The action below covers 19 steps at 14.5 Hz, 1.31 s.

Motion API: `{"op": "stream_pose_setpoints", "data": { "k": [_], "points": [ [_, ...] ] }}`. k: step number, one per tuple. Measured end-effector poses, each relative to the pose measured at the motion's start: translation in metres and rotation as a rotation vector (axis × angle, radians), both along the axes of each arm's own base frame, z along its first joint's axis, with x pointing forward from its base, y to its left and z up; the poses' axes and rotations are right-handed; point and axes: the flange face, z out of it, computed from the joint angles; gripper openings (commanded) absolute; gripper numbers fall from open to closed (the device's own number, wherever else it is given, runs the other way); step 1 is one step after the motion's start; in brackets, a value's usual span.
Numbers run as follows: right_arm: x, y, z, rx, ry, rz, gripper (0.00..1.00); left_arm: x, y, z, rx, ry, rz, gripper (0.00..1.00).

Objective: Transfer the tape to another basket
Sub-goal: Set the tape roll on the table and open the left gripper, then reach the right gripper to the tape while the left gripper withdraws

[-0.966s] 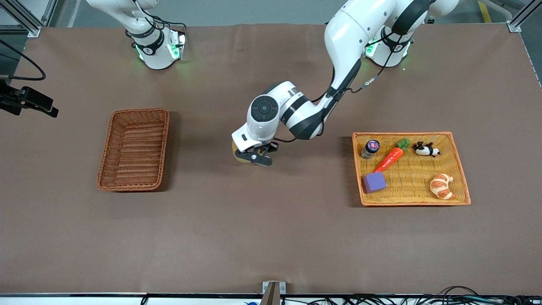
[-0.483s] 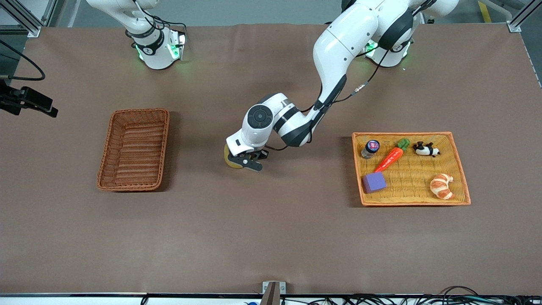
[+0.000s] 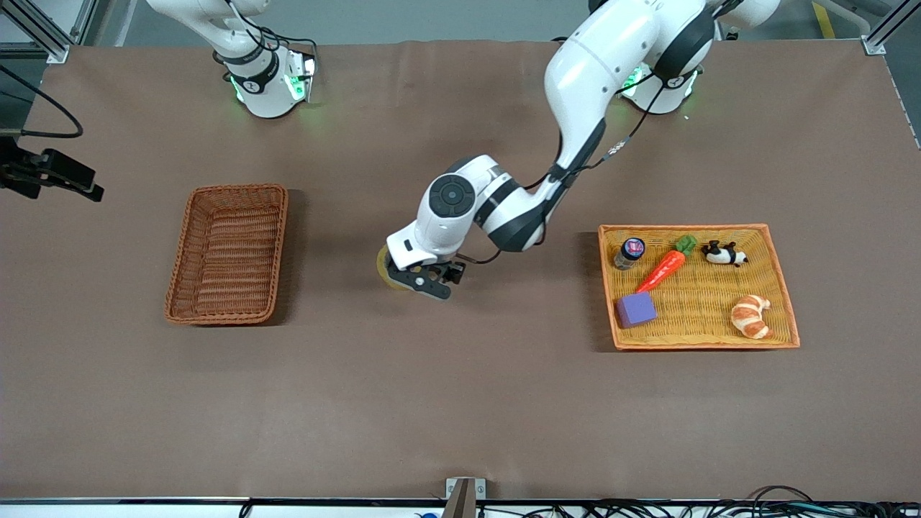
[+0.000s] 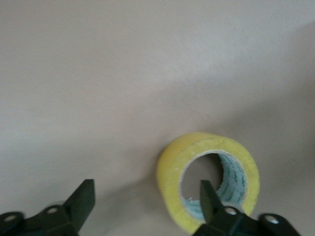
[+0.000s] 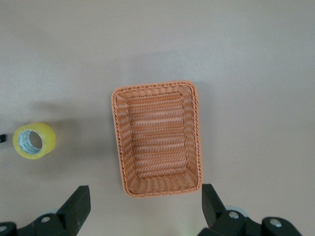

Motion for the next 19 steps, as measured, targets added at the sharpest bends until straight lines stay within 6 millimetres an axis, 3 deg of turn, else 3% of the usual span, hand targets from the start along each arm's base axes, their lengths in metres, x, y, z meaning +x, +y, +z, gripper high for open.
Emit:
{"op": "stream_pose_setpoints", "data": {
  "k": [2,5,8,10,14,16,19],
  "points": [
    [0.007,0.019,-0.010,0.003,-0.008,0.027,1.00,0.018,0.030,0.040,0.036,0.027,0.030,1.00],
    [0.018,0.064,-0.045,0.007,-0.014,0.046,1.00,0.040,0.086,0.104,0.102,0.083,0.082,1.00],
    [0.023,0.111,-0.094,0.011,-0.010,0.074,1.00,0.073,0.165,0.174,0.094,0.061,0.178,1.00],
    [0.025,0.139,-0.125,0.017,-0.004,0.108,1.00,0.083,0.212,0.209,0.086,0.036,0.219,1.00],
    [0.035,0.197,-0.183,0.044,-0.013,0.088,1.00,0.071,0.283,0.256,0.099,0.001,0.238,1.00],
    [0.034,0.226,-0.215,0.049,-0.030,0.077,1.00,0.058,0.308,0.277,0.104,-0.018,0.256,1.00],
    [0.009,0.276,-0.268,0.009,-0.085,0.049,1.00,0.034,0.340,0.310,0.105,-0.052,0.295,1.00]
  ]
}}
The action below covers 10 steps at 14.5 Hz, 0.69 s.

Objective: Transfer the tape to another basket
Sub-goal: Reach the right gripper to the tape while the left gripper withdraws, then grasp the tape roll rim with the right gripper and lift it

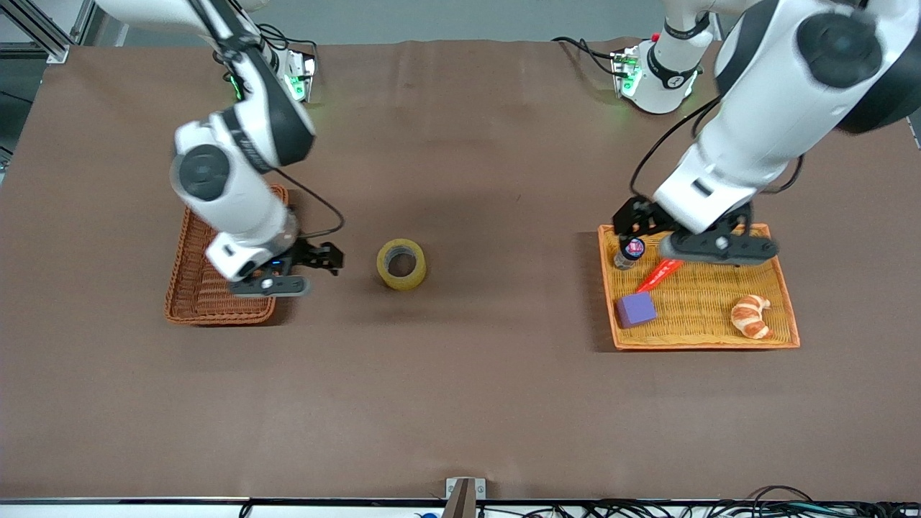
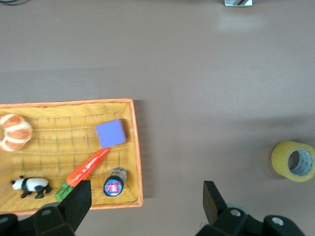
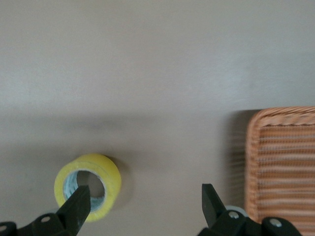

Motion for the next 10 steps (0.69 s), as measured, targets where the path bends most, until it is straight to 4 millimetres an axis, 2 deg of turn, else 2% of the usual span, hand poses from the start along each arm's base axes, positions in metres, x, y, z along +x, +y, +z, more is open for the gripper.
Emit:
{"op": "stream_pose_setpoints", "data": {
  "k": [3,5,7,8,10],
  "points": [
    [-0.025,0.042,-0.051,-0.021,-0.016,0.004,1.00,-0.023,0.034,0.018,0.015,-0.019,0.033,1.00],
    [-0.035,0.062,-0.093,-0.079,-0.044,0.004,1.00,-0.030,0.065,0.022,0.027,-0.023,0.047,1.00],
    [-0.042,0.070,-0.130,-0.142,-0.068,0.011,1.00,-0.031,0.095,0.021,0.036,-0.013,0.056,1.00],
    [-0.044,0.071,-0.142,-0.151,-0.071,0.018,1.00,-0.033,0.107,0.018,0.032,-0.002,0.062,1.00],
    [-0.045,0.074,-0.153,-0.147,-0.072,0.031,1.00,-0.041,0.119,0.012,0.023,0.018,0.055,1.00]
  ]
}}
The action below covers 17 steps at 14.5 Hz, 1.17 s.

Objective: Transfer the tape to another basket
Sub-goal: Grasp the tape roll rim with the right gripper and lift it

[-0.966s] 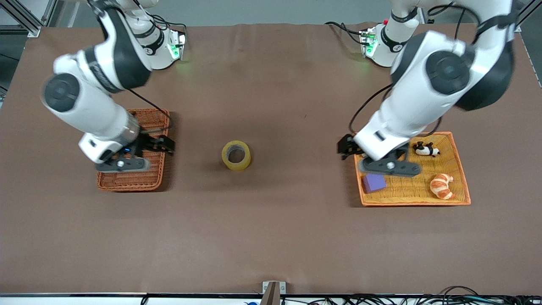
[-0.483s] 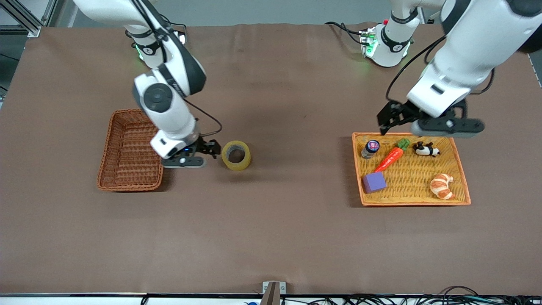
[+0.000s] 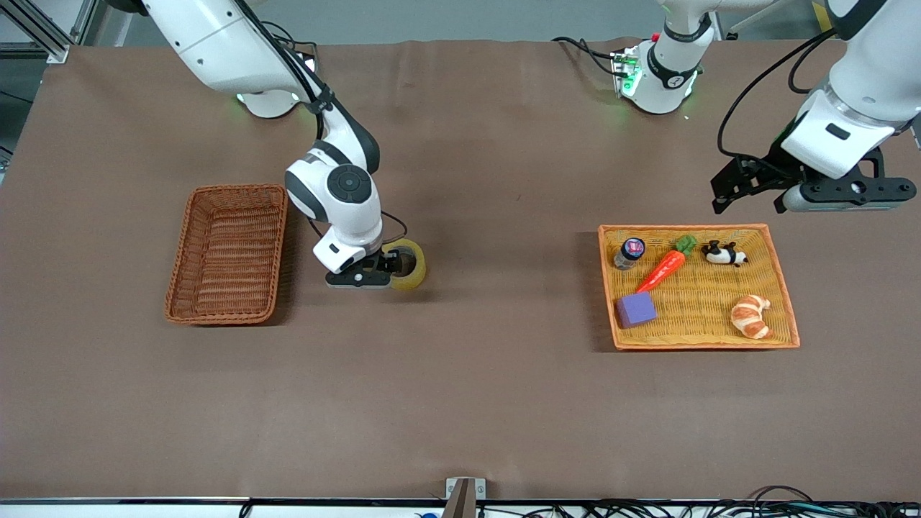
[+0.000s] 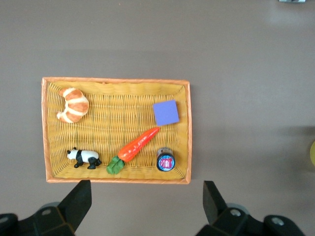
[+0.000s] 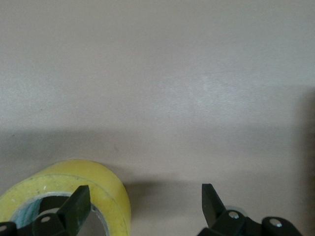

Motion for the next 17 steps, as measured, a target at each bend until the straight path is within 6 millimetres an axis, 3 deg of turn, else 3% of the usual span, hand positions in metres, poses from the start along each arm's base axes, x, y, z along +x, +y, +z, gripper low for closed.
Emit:
{"op": "stream_pose_setpoints", "data": {
  "k": [4,7,11,12,14,16,17],
  "points": [
    [-0.003,0.006,0.000,0.008,-0.008,0.015,1.00,-0.011,0.004,-0.007,0.004,0.015,-0.020,1.00],
    [-0.015,0.016,-0.011,0.027,-0.019,0.062,1.00,-0.009,0.004,-0.013,0.005,0.027,-0.020,1.00],
    [-0.015,0.007,-0.028,0.007,-0.017,0.083,0.98,-0.002,0.003,-0.021,0.003,0.037,-0.020,1.00],
    [-0.013,0.004,-0.029,0.005,-0.018,0.081,0.88,-0.001,0.003,-0.023,0.003,0.041,-0.020,1.00],
    [-0.012,0.002,-0.029,0.006,-0.019,0.078,0.42,0.003,0.009,-0.024,0.002,0.041,-0.009,1.00],
    [-0.012,0.003,-0.029,0.008,-0.019,0.074,0.05,0.007,0.022,-0.026,0.001,0.041,0.003,1.00],
    [-0.013,0.003,-0.030,0.010,-0.020,0.054,0.00,0.008,0.024,-0.027,0.001,0.041,-0.001,1.00]
  ]
}}
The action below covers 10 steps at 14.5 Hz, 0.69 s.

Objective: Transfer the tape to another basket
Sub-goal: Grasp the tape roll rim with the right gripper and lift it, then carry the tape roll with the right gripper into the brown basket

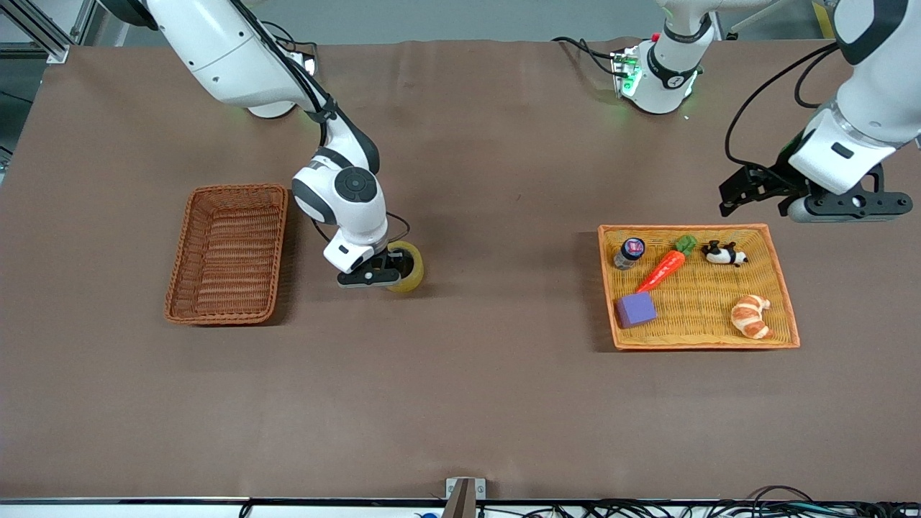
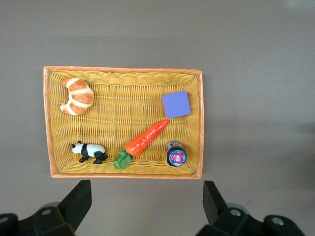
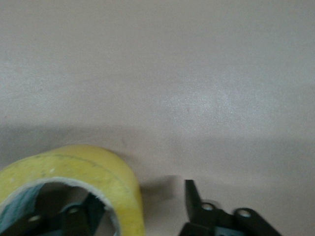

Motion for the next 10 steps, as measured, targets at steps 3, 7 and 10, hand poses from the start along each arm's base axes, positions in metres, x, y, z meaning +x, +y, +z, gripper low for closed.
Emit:
{"op": "stream_pose_setpoints", "data": {
  "k": [3,7,10],
  "points": [
    [0.000,0.000,-0.002,0.008,-0.003,-0.055,0.00,0.001,-0.002,0.002,-0.002,-0.008,-0.003,0.99],
    [0.018,-0.009,0.025,-0.019,-0.025,-0.094,0.00,0.001,-0.004,0.005,-0.005,-0.013,-0.008,1.00],
    [0.042,-0.040,0.092,-0.033,-0.046,-0.156,0.00,0.002,0.002,0.005,0.004,-0.014,-0.001,1.00]
  ]
}}
